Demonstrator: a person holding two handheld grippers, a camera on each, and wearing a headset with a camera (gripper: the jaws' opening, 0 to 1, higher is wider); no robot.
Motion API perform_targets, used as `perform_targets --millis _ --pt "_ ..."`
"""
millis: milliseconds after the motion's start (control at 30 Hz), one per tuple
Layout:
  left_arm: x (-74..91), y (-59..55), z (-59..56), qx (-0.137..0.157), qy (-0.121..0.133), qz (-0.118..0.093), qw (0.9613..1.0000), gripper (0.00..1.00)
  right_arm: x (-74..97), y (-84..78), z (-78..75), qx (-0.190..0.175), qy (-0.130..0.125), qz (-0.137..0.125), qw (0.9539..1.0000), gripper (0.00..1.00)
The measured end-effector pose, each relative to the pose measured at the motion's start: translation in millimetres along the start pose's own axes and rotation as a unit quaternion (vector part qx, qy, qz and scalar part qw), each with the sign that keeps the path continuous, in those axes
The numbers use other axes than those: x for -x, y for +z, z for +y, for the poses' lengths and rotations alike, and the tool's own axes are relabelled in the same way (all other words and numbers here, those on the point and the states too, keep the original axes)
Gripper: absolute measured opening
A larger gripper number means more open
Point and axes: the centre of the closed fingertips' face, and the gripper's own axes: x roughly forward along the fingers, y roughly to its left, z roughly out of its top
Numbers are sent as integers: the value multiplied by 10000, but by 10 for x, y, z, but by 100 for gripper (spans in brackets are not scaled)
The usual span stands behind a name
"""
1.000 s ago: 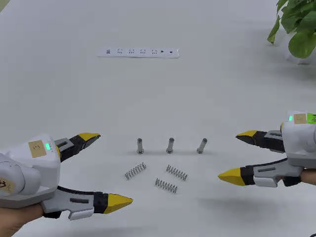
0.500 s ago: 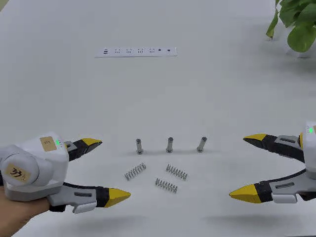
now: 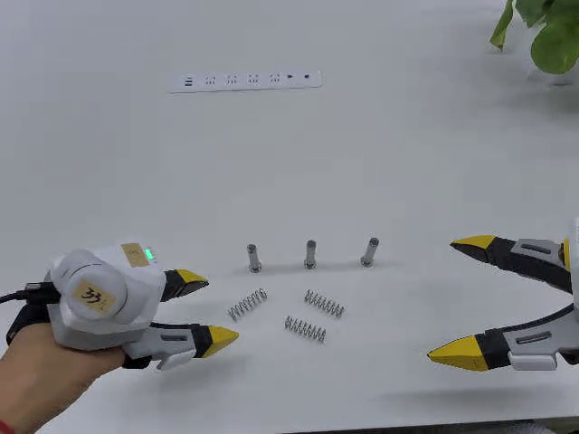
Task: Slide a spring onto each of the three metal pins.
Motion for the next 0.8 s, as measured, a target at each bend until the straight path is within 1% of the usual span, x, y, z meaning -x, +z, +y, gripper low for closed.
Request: perform_targets --millis 100,167,233,333,433,533,633,700,767,800 --pt "-63 -46 3 -46 -2 178 9998 40 -7 -11 -1 9 14 22 10000 92" --pt "-128 -77 27 -70 -31 231 9997 34 -9 -16 -4 18 19 14 10000 91" --pt "-192 -124 70 -87 -9 351 9993 31 -11 -23 -7 -7 21 12 10000 91" --pt "-242 -122 64 -46 -27 428 9991 28 -8 -28 -12 4 26 20 10000 91" --pt "-291 -165 77 -39 -51 518 9986 23 2 -30 -23 8 22 17 10000 91" --pt "-325 -180 98 -44 -49 542 9985 22 8 -35 -32 0 10 9 10000 91" --pt "-318 -184 105 -80 -22 612 9981 19 10 -44 -37 -6 2 25 10000 91" --pt "-337 -206 114 -93 -39 632 9979 19 10 -45 -42 -2 -10 26 10000 91" --pt "-357 -240 114 -167 -33 695 9974 18 11 -38 -47 -6 -20 14 10000 91" --pt "-359 -226 128 -203 -12 653 9977 18 11 -34 -49 -12 -24 8 10000 91"
